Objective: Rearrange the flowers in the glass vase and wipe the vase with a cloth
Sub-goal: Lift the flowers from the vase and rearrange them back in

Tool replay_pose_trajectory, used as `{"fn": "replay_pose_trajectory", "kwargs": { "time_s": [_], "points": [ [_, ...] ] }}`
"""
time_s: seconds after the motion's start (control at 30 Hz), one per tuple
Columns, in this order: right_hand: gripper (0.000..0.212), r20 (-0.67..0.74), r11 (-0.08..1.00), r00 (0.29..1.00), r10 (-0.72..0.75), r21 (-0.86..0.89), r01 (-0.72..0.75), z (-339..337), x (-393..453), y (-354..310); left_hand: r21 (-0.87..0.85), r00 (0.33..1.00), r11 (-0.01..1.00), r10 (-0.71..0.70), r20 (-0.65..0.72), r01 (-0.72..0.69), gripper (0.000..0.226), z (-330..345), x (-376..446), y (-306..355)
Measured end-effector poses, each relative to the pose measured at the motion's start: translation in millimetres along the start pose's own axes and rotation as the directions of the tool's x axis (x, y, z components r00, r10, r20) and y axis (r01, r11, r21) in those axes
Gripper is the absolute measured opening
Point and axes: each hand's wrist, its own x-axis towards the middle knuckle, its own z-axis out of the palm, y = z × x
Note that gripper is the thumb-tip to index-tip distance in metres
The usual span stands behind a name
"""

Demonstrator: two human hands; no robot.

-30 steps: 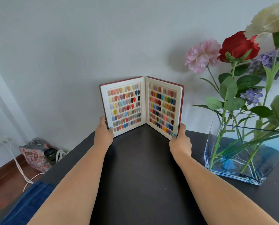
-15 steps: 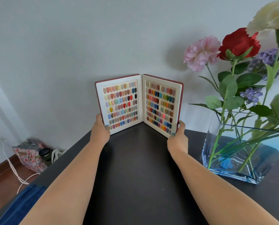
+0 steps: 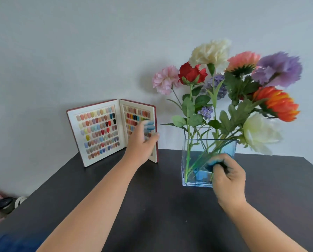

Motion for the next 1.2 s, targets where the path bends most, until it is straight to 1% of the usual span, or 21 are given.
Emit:
{"fn": "replay_pose_trajectory", "kwargs": {
  "time_s": [0.07, 0.13, 0.17, 0.2, 0.23, 0.27, 0.3, 0.37, 0.4, 0.47, 0.5, 0.57, 0.63, 0.7, 0.77, 0.9, 1.0, 1.07, 1.13, 1.2],
  "points": [
    [0.053, -0.106, 0.999, 0.994, 0.033, 0.015, -0.032, -35, 10, 2, -0.057, 0.993, 0.996, -0.057, 0.102, 0.063, 0.031, 28, 3, 21],
    [0.051, -0.19, 0.992, 0.974, 0.123, 0.011, -0.123, -61, 21, 2, -0.067, 0.988, 0.99, -0.112, 0.108, 0.12, 0.035, 50, 8, 35],
    [0.045, -0.21, 0.983, 0.961, 0.179, -0.012, -0.186, -71, 28, 1, -0.05, 0.987, 0.989, -0.134, 0.093, 0.139, 0.039, 57, 11, 40],
    [0.035, -0.204, 0.967, 0.95, 0.235, -0.051, -0.25, -78, 34, -1, -0.025, 0.984, 0.986, -0.16, 0.082, 0.163, 0.044, 62, 15, 45],
    [0.022, -0.168, 0.947, 0.944, 0.284, -0.105, -0.304, -84, 42, -4, -0.01, 0.977, 0.98, -0.195, 0.082, 0.197, 0.052, 66, 20, 49],
    [0.014, -0.113, 0.925, 0.938, 0.327, -0.163, -0.342, -87, 48, -9, -0.007, 0.967, 0.972, -0.235, 0.094, 0.237, 0.062, 68, 26, 53],
    [0.017, -0.044, 0.912, 0.935, 0.351, -0.211, -0.352, -89, 56, -14, -0.015, 0.955, 0.96, -0.275, 0.113, 0.278, 0.075, 71, 31, 59],
    [0.035, 0.082, 0.911, 0.93, 0.359, -0.248, -0.33, -87, 74, -23, -0.026, 0.936, 0.945, -0.32, 0.149, 0.327, 0.094, 76, 42, 68],
    [0.042, 0.127, 0.918, 0.927, 0.353, -0.238, -0.317, -84, 83, -27, -0.019, 0.931, 0.942, -0.327, 0.161, 0.334, 0.101, 79, 48, 72],
    [0.039, 0.205, 0.952, 0.933, 0.297, -0.144, -0.271, -78, 99, -31, -0.016, 0.923, 0.939, -0.335, 0.188, 0.344, 0.124, 86, 59, 79],
    [0.039, 0.216, 0.964, 0.941, 0.262, -0.099, -0.246, -75, 108, -29, -0.012, 0.921, 0.938, -0.338, 0.196, 0.347, 0.136, 90, 65, 82],
    [0.046, 0.194, 0.974, 0.955, 0.226, -0.045, -0.222, -69, 122, -26, 0.002, 0.921, 0.939, -0.337, 0.196, 0.343, 0.151, 98, 74, 87],
    [0.06, 0.15, 0.977, 0.966, 0.21, 0.011, -0.214, -62, 134, -18, 0.008, 0.924, 0.943, -0.329, 0.195, 0.334, 0.158, 105, 82, 89],
    [0.081, 0.097, 0.969, 0.968, 0.233, 0.056, -0.239, -54, 141, -11, 0.003, 0.932, 0.947, -0.315, 0.18, 0.32, 0.157, 112, 88, 88],
    [0.091, 0.03, 0.963, 0.965, 0.26, 0.066, -0.262, -48, 144, -8, -0.025, 0.941, 0.949, -0.308, 0.138, 0.314, 0.152, 118, 92, 86],
    [0.086, -0.092, 0.963, 0.962, 0.258, 0.099, -0.249, -45, 153, -13, -0.084, 0.962, 0.96, -0.271, -0.027, 0.268, 0.14, 117, 96, 81],
    [0.078, -0.13, 0.945, 0.948, 0.29, 0.194, -0.263, -50, 159, -21, -0.172, 0.965, 0.965, -0.222, -0.14, 0.197, 0.13, 105, 96, 80],
    [0.076, -0.148, 0.928, 0.941, 0.304, 0.27, -0.257, -53, 159, -26, -0.23, 0.949, 0.961, -0.206, -0.237, 0.152, 0.124, 96, 91, 81],
    [0.079, -0.181, 0.909, 0.926, 0.332, 0.326, -0.262, -55, 157, -28, -0.305, 0.923, 0.945, -0.217, -0.318, 0.117, 0.116, 89, 81, 82],
    [0.081, -0.22, 0.895, 0.906, 0.36, 0.357, -0.269, -57, 152, -28, -0.375, 0.899, 0.924, -0.224, -0.376, 0.073, 0.099, 85, 68, 80]
  ]
}}
